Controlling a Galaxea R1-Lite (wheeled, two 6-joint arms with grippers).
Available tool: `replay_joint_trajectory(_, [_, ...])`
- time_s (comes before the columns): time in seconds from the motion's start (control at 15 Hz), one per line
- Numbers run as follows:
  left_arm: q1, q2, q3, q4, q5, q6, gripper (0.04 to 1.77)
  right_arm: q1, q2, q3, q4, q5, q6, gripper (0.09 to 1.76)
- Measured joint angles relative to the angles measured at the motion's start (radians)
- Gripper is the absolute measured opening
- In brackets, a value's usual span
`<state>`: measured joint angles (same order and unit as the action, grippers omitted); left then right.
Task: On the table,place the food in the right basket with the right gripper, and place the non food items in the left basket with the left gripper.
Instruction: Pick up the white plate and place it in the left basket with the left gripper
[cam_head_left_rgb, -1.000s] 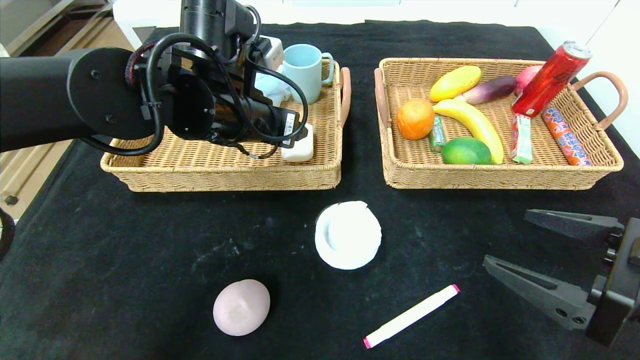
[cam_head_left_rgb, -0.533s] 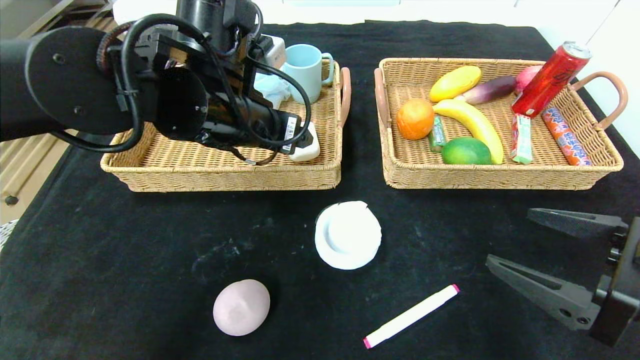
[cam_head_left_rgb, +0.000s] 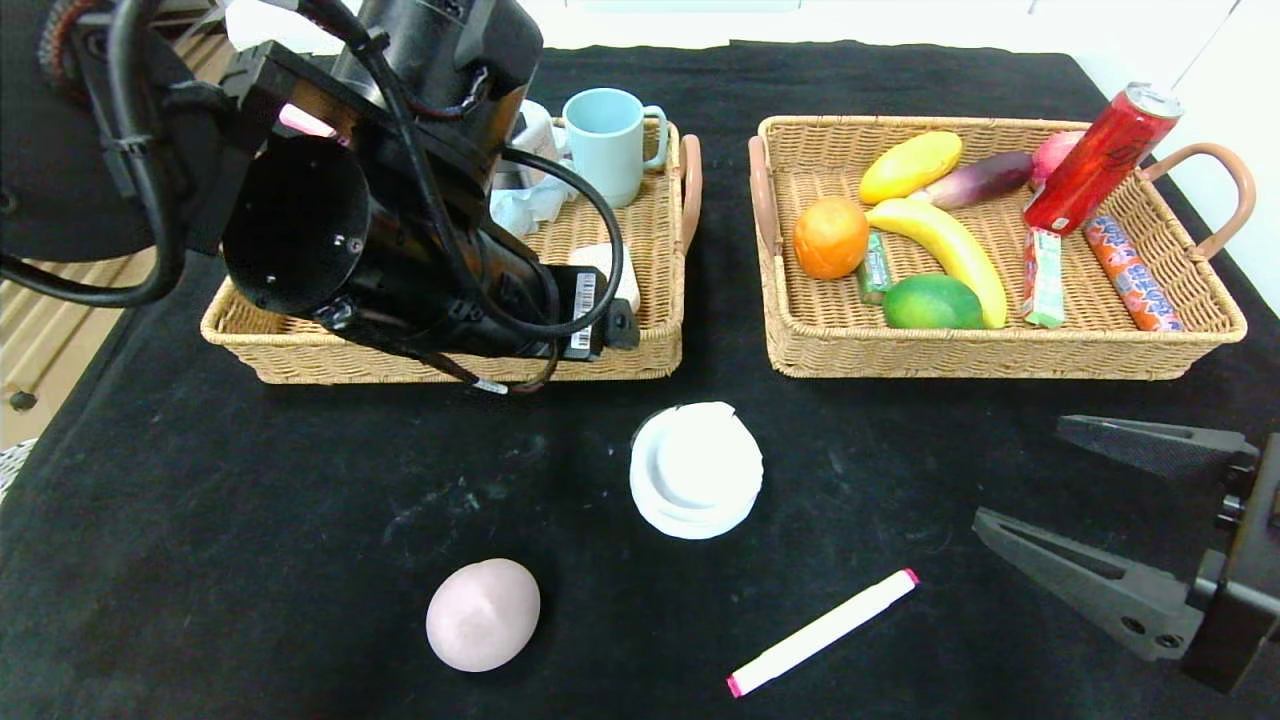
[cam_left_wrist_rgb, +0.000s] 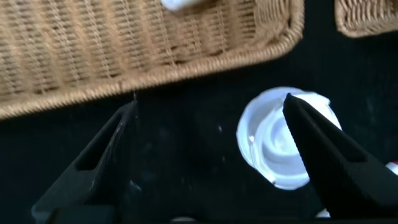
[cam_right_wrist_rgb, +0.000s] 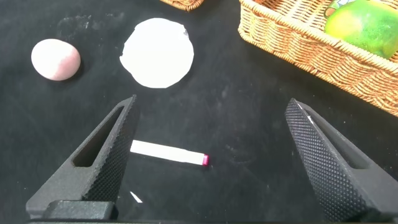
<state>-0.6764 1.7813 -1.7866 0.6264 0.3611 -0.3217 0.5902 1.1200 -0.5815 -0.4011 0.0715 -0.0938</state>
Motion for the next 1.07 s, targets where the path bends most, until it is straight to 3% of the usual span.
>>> replay_joint_trajectory(0.47, [-0.077,0.044,0.019,0.073,0.009,-0.076,1.69,-0.001,0.000,0.000,0.000,-0.001,-0.002,1.71])
replay_joint_trajectory(1.07, [-0.083,0.141,0.000,0.071,0.032,-0.071,1.70,-0.004,0.000,0.000,0.000,-0.001,-0.002,1.71])
